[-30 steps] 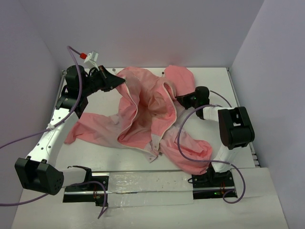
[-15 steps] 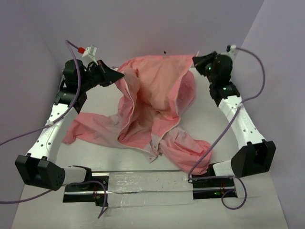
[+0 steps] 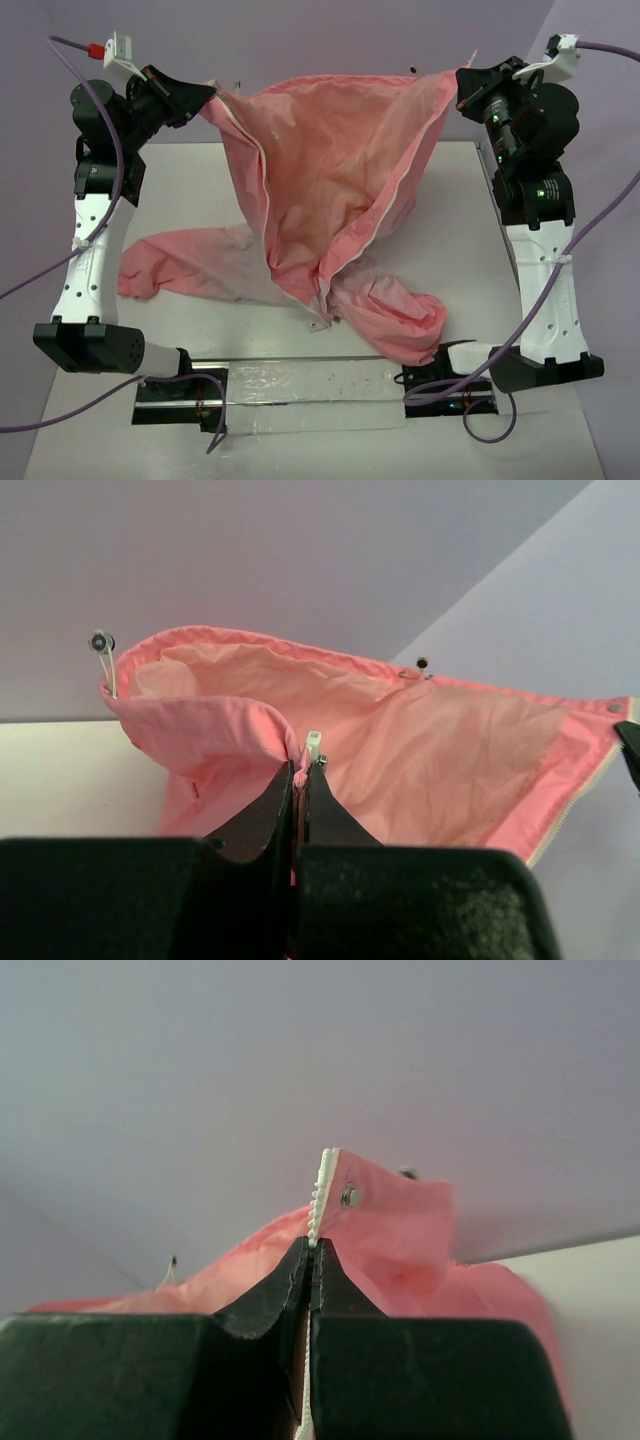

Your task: Zip up the jacket

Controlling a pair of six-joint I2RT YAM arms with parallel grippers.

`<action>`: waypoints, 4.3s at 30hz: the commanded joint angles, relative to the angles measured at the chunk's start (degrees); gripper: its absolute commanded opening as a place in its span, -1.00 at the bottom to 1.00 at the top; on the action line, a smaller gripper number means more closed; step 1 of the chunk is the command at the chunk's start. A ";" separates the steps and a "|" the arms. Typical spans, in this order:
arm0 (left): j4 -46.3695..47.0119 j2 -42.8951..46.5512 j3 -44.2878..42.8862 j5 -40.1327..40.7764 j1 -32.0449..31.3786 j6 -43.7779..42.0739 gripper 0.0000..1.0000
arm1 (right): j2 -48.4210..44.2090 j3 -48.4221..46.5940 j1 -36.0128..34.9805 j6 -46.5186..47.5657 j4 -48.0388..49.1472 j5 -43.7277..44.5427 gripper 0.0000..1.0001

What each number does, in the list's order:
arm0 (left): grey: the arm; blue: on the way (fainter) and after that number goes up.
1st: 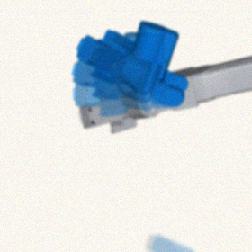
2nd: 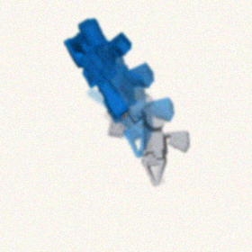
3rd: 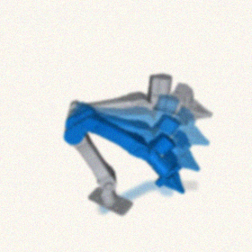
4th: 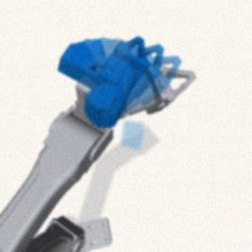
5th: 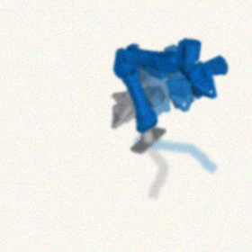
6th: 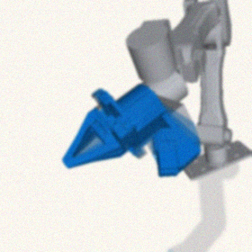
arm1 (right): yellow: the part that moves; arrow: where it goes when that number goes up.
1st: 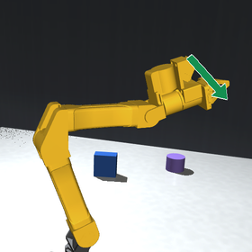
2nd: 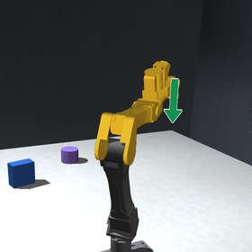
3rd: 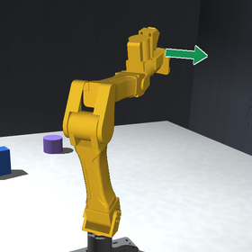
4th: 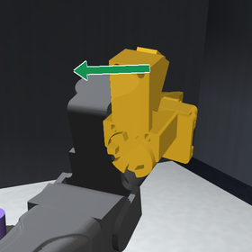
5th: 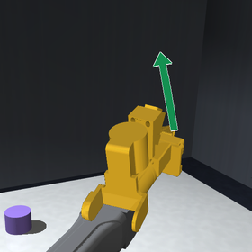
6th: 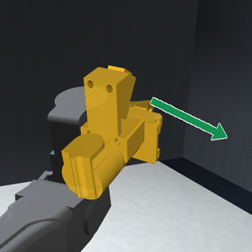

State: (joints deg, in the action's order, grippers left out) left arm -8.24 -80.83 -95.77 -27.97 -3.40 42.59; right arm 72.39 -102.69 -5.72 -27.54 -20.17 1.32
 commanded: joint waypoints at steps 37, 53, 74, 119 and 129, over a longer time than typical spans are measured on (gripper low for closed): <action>6.59 10.08 30.04 -3.32 3.32 0.05 -1.00 | 42.07 0.12 -26.53 11.53 -8.88 6.91 -0.51; 10.01 9.45 32.03 -5.30 3.32 1.70 -1.00 | 35.05 23.93 -32.16 11.90 -3.15 -1.52 -0.89; 6.59 11.39 31.56 -3.68 3.32 0.25 -1.00 | 49.13 -7.92 -28.40 15.19 -12.08 10.01 0.79; 4.82 12.85 32.18 -4.99 5.69 -1.11 -1.00 | 63.25 -14.36 -27.51 9.00 -10.09 6.76 -0.11; 3.31 14.05 31.64 -4.40 5.95 -1.65 -1.00 | 44.80 3.09 -22.96 12.29 -5.12 15.49 -1.00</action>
State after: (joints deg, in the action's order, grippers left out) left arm -4.98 -69.54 -63.33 -31.79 1.98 41.73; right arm 132.04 -109.08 -33.04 -17.76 -28.96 9.68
